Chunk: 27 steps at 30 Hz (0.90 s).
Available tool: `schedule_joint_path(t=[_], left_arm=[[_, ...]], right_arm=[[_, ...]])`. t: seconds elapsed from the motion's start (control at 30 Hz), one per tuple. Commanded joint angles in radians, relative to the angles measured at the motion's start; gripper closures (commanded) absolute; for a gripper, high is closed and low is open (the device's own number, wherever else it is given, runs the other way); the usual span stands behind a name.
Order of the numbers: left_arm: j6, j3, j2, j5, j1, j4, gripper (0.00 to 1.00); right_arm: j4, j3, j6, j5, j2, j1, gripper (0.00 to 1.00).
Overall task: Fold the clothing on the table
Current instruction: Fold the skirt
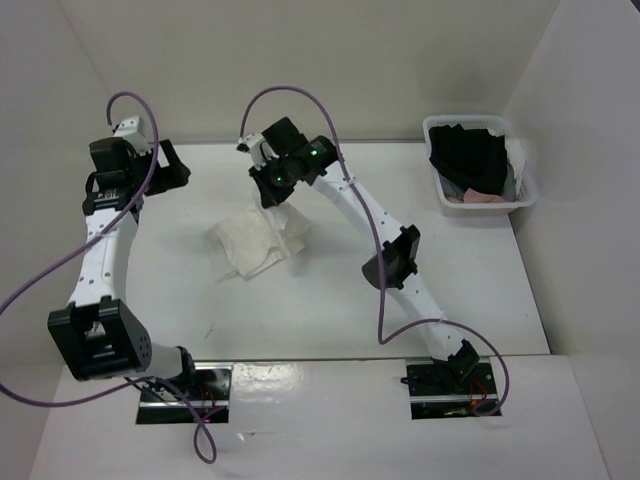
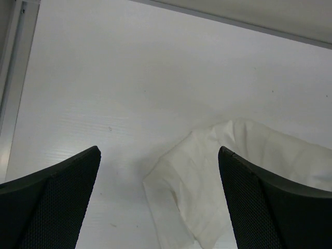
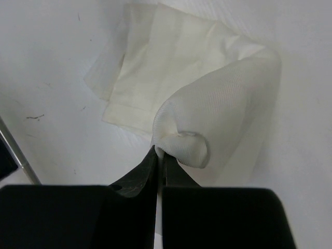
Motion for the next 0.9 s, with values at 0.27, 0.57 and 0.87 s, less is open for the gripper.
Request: schedule_joint_path(t=[0.27,0.57,0.87], left_arm=[[0.162,-0.090,-0.191,0.020,0.030,-0.159,0.00],[0.182,-0.141,-0.266,0.020,0.030,-0.139,0.00],[0.191,-0.172,-0.306,0.011,0.039,-0.148,0.00]], right_arm=[[0.016,0.176,-0.002,-0.186,0.303,0.091,1.00],[-0.035,0.216,-0.076,-0.392,0.243,0.131,1.00],[-0.017,0.169,-0.062,-0.370,0.200,0.142,1.00]])
